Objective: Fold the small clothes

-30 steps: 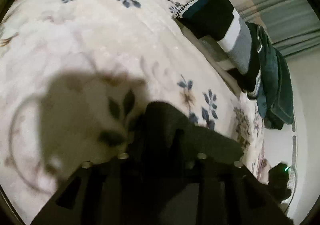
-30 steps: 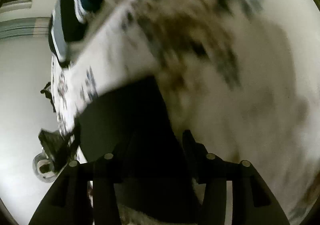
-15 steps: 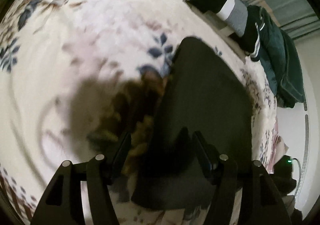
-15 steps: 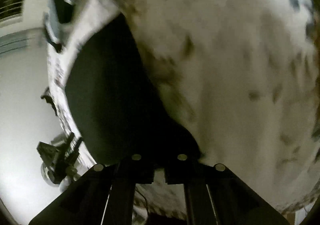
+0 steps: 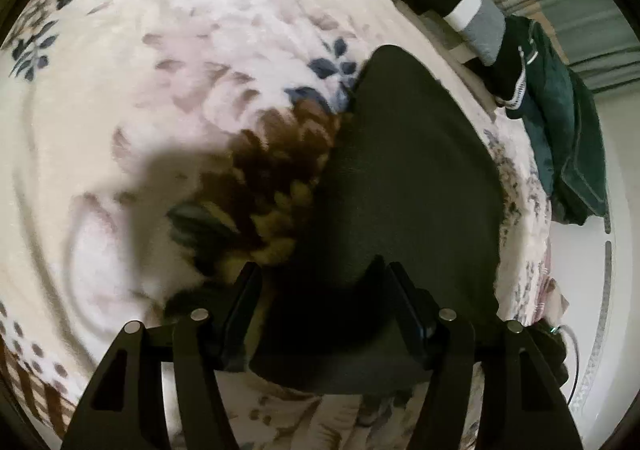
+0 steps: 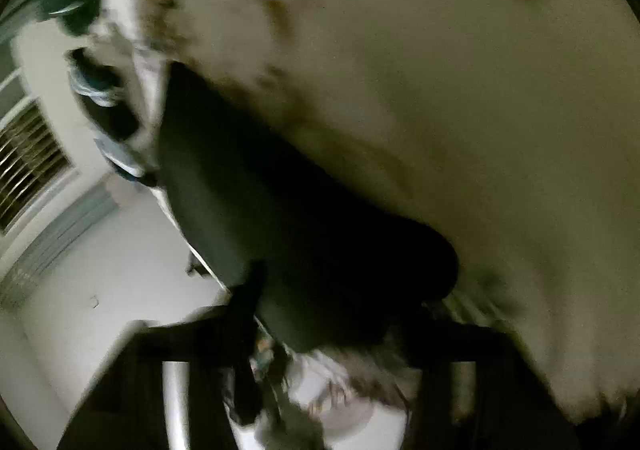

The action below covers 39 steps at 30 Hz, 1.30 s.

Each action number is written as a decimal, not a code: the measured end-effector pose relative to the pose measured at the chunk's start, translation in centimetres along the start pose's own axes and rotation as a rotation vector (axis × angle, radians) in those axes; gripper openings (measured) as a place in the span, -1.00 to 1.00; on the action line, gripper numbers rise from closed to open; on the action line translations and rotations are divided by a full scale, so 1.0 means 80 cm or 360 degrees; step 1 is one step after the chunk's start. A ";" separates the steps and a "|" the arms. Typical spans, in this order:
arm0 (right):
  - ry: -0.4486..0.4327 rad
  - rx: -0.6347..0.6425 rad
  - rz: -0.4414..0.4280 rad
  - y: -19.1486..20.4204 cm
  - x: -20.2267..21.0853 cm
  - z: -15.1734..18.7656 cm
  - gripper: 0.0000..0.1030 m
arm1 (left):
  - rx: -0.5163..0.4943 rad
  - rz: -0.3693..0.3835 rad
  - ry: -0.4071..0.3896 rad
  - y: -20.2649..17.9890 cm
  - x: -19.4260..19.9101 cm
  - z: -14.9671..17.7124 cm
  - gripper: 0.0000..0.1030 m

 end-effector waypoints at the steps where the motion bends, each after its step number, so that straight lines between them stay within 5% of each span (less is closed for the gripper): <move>1: -0.0042 0.0133 0.0022 0.017 0.002 0.001 -0.74 | -0.0012 0.0009 -0.0008 -0.003 0.001 0.000 0.18; 3: -0.0110 0.0388 0.0064 0.040 0.018 0.011 -0.88 | -0.0032 0.0030 -0.0015 -0.006 0.003 0.002 0.18; 4: -0.0124 0.0414 0.0224 0.025 0.023 0.010 -0.88 | -0.0034 0.0033 -0.0009 -0.006 0.002 0.003 0.18; 6: -0.0023 0.0352 0.0449 -0.022 0.021 0.011 -0.87 | -0.0026 0.0032 0.0012 -0.002 -0.002 0.006 0.18; 8: 0.0049 0.0247 0.0450 -0.045 0.027 0.019 -0.86 | -0.0015 0.0031 0.0021 0.002 -0.003 0.010 0.18; 10: 0.0039 0.0242 0.0538 -0.043 0.045 0.029 -0.70 | -0.0007 0.0029 0.0022 0.005 -0.002 0.012 0.19; 11: 0.0020 0.0224 0.0578 -0.040 0.054 0.026 -0.46 | 0.0001 0.0030 0.0020 0.007 -0.001 0.013 0.18; 13: -0.0043 0.0191 0.0487 -0.032 0.077 0.024 -0.30 | 0.0016 0.0037 0.0017 0.012 0.000 0.015 0.18; 15: -0.0056 0.0137 0.0386 -0.021 0.079 0.019 0.22 | 0.0033 0.0041 0.0019 0.016 -0.001 0.016 0.18; 18: 0.0035 0.0090 0.0303 -0.018 0.046 0.006 0.34 | 0.0046 0.0052 0.0025 0.020 -0.004 0.019 0.18; 19: 0.0050 0.0099 0.0300 -0.016 0.040 -0.003 0.32 | 0.0048 0.0052 0.0028 0.020 -0.005 0.019 0.18; 21: 0.0032 0.0139 0.0362 -0.010 0.029 -0.002 -0.78 | 0.0038 0.0053 0.0029 0.017 -0.006 0.019 0.18; 26: -0.0101 0.0236 0.0502 0.014 0.060 0.023 -0.83 | -0.0009 0.0065 0.0027 0.009 -0.001 0.018 0.18; 30: 0.0010 0.0145 0.0825 -0.025 0.050 0.020 -0.88 | -0.0037 0.0088 0.0036 0.004 -0.001 0.010 0.19; 35: 0.0041 0.0063 0.0750 -0.012 0.060 -0.013 -0.81 | -0.0083 0.0083 -0.0021 -0.007 0.008 -0.025 0.24; 37: -0.0026 0.0204 0.0752 0.022 0.065 -0.034 -0.50 | -0.0104 0.0093 -0.0058 -0.013 0.011 -0.047 0.26; 39: -0.0022 0.0354 0.0719 0.058 0.053 -0.061 0.26 | -0.0136 0.0099 -0.0089 -0.020 0.008 -0.078 0.26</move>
Point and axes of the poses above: each gripper's, at about its wrist camera, not at the fingertips, and x roughly against the way its jaws point, y to its left, z to its underside, the point moved 8 cm from there along -x, roughly the way its jaws point, and after that the axes turned 14 degrees about y, right-handed, at the moved point
